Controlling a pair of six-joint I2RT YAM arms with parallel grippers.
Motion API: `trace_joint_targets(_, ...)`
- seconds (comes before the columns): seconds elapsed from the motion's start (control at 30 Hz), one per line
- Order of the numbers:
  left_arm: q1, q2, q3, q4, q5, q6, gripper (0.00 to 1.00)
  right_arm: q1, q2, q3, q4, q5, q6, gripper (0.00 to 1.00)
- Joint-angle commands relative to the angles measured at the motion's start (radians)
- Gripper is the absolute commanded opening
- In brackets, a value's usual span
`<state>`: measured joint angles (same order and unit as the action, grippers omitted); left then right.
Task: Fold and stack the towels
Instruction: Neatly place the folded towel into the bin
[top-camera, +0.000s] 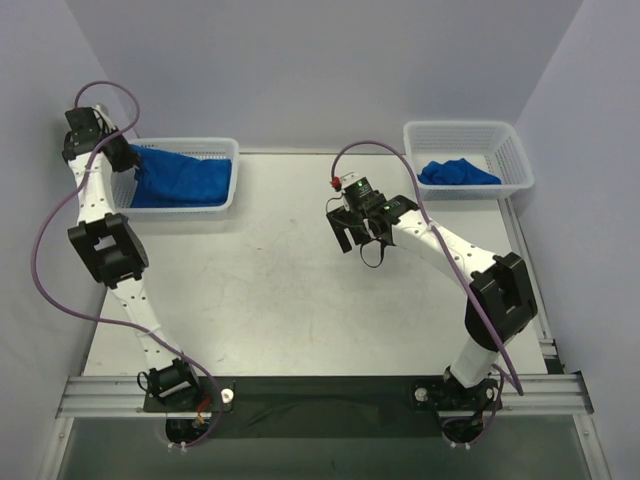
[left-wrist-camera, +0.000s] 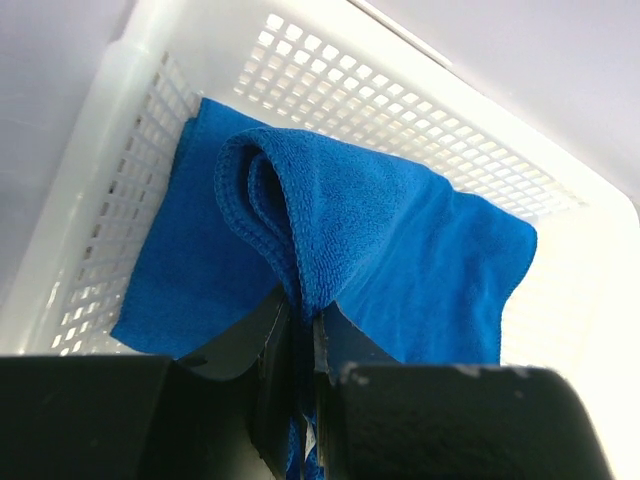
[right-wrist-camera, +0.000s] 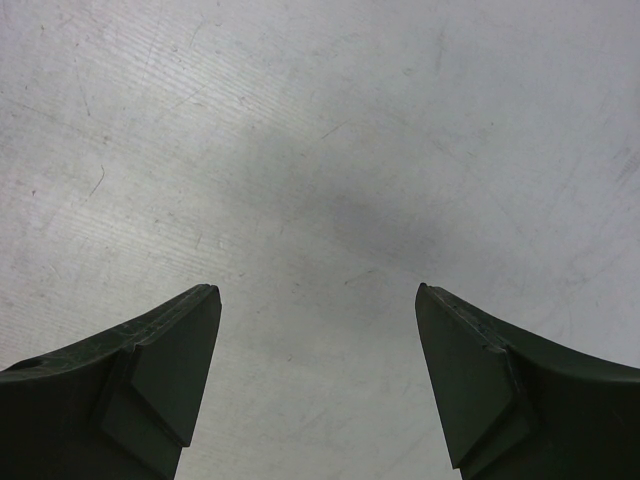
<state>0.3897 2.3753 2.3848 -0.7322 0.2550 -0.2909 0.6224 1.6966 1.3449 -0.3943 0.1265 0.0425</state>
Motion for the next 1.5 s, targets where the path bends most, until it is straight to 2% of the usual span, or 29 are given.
trace_joint_targets(0.0,0.023,0.008,0.076,0.001,-0.025,0.029,0.00,-0.006,0.000,0.040,-0.032,-0.002,-0.012,0.80)
trace_joint_targets(0.2,0.024,0.076,0.109,-0.001,0.001,0.036,0.02,-0.006,0.008,0.048,-0.035,-0.010,-0.012,0.80)
trace_joint_targets(0.3,0.026,0.104,0.108,0.001,0.000,0.039,0.26,-0.006,0.008,0.048,-0.037,-0.008,-0.012,0.80)
trace_joint_targets(0.33,0.025,0.110,0.108,0.007,-0.003,0.039,0.43,-0.006,0.009,0.049,-0.038,-0.010,-0.012,0.80)
trace_joint_targets(0.47,0.023,0.090,0.100,0.017,-0.019,0.045,0.59,-0.006,0.008,0.046,-0.041,-0.011,-0.009,0.80)
trace_joint_targets(0.6,0.006,0.039,0.100,0.027,-0.052,0.064,0.68,-0.006,0.006,0.043,-0.040,-0.010,-0.001,0.80)
trace_joint_targets(0.73,-0.026,-0.033,0.094,0.031,-0.121,0.107,0.73,-0.006,0.002,0.037,-0.040,-0.010,0.007,0.80)
trace_joint_targets(0.9,-0.070,-0.086,0.079,0.036,-0.161,0.137,0.72,-0.006,-0.018,0.013,-0.040,0.004,-0.001,0.80)
trace_joint_targets(1.0,-0.152,-0.099,0.048,0.036,-0.172,0.179,0.72,-0.009,-0.032,0.004,-0.041,-0.002,-0.010,0.80)
trace_joint_targets(1.2,-0.238,-0.061,-0.016,0.042,-0.102,0.138,0.66,-0.015,-0.032,0.026,-0.051,-0.010,-0.032,0.80)
trace_joint_targets(1.47,-0.276,0.008,-0.067,0.053,-0.068,0.115,0.65,-0.015,-0.040,0.000,-0.052,-0.018,-0.018,0.80)
